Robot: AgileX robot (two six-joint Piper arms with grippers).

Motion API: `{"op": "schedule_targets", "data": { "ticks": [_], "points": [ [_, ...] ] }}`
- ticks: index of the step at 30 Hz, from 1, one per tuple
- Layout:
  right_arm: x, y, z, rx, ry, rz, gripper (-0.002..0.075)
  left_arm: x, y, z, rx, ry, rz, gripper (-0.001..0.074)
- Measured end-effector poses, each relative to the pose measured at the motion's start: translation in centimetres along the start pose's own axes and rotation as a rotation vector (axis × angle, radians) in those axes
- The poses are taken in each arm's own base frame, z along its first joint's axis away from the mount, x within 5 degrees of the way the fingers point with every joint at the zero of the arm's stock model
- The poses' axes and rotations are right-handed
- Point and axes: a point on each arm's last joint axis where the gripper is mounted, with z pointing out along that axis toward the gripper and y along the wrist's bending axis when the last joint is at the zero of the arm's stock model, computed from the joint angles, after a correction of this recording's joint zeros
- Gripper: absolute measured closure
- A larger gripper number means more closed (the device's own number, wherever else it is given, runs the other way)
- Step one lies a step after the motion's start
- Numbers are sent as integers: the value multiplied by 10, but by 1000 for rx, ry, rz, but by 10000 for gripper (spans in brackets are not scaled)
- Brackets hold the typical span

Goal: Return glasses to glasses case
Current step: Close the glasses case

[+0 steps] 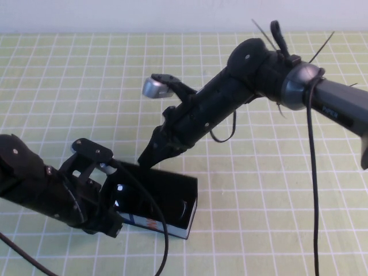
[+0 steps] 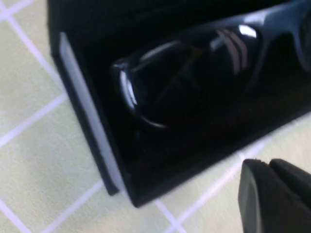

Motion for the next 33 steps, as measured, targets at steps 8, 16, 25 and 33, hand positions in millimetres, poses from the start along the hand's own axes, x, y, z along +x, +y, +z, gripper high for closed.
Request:
{"op": "schedule_targets", "data": {
  "ticks": [8,16,25,33],
  "points": [
    [5,23,40,-39,87,-47,742,-24,-5,-40,65,267,165,738],
    [14,9,55,35,156,-2,742,-53,-1,-89,-137,265,95,738],
    [9,14,31,190,177,-11,743,-44,-26,-141,-235,119,-2,738],
    [-21,74,-67,414,-91,-115,743,-24,-62,-205,-315,-149,-31,738]
  ]
}}
